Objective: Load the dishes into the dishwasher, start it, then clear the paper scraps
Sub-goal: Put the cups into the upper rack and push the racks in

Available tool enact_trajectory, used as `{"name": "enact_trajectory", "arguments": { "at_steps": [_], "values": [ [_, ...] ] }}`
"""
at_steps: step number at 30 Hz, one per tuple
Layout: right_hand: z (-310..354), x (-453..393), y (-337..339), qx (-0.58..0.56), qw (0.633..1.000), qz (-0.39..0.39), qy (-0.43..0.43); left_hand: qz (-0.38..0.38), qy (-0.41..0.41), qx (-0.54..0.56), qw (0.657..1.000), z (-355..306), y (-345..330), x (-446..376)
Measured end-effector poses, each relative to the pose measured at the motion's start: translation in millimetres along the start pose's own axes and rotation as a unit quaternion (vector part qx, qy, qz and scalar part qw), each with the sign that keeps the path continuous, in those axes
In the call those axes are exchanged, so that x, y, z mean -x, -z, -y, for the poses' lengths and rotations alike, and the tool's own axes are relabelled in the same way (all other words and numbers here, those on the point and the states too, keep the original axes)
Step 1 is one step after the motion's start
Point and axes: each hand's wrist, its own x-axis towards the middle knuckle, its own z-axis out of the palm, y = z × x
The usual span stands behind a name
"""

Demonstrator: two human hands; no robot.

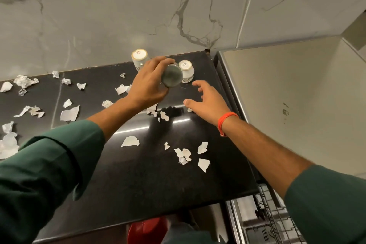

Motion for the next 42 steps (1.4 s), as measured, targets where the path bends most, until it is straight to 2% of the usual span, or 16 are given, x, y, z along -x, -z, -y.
{"name": "enact_trajectory", "arguments": {
  "at_steps": [4, 6, 9, 14, 17, 23, 31, 37, 40, 42],
  "values": [
    [-10.2, 25.5, 23.8, 0.008, 0.997, -0.054, 0.06, 0.042, -0.055, 0.018, 0.997, -52.0, -1.8, -3.8],
    [-16.9, 32.0, 29.3, 0.023, 0.994, -0.065, 0.088, 0.068, -0.056, 0.052, 0.995, -71.1, -3.6, -5.1],
    [-38.1, 52.7, 48.7, 0.036, 0.99, -0.09, 0.102, 0.113, -0.066, 0.098, 0.987, -113.4, -10.6, -7.9],
    [-90.1, 109.2, 101.0, 0.027, 0.978, -0.18, 0.106, 0.201, -0.093, 0.129, 0.967, -210.1, -34.5, -9.9],
    [-125.6, 150.2, 134.0, 0.03, 0.973, -0.213, 0.077, 0.255, -0.106, 0.156, 0.948, -258.5, -53.6, -7.2],
    [-202.7, 246.4, 196.7, 0.012, 0.96, -0.278, -0.019, 0.316, -0.153, 0.189, 0.917, -351.7, -95.7, 7.7],
    [-286.7, 358.6, 251.6, -0.01, 0.915, -0.383, -0.128, 0.396, -0.222, 0.209, 0.866, -469.0, -155.0, 47.4],
    [-338.2, 409.8, 249.0, -0.012, 0.889, -0.401, -0.221, 0.494, -0.195, 0.202, 0.823, -521.4, -189.0, 76.8],
    [-362.6, 421.1, 239.0, -0.043, 0.873, -0.407, -0.266, 0.553, -0.135, 0.201, 0.797, -533.0, -206.3, 92.8],
    [-374.3, 422.8, 228.5, -0.065, 0.871, -0.384, -0.3, 0.582, -0.111, 0.175, 0.786, -532.3, -218.0, 102.9]
  ]
}}
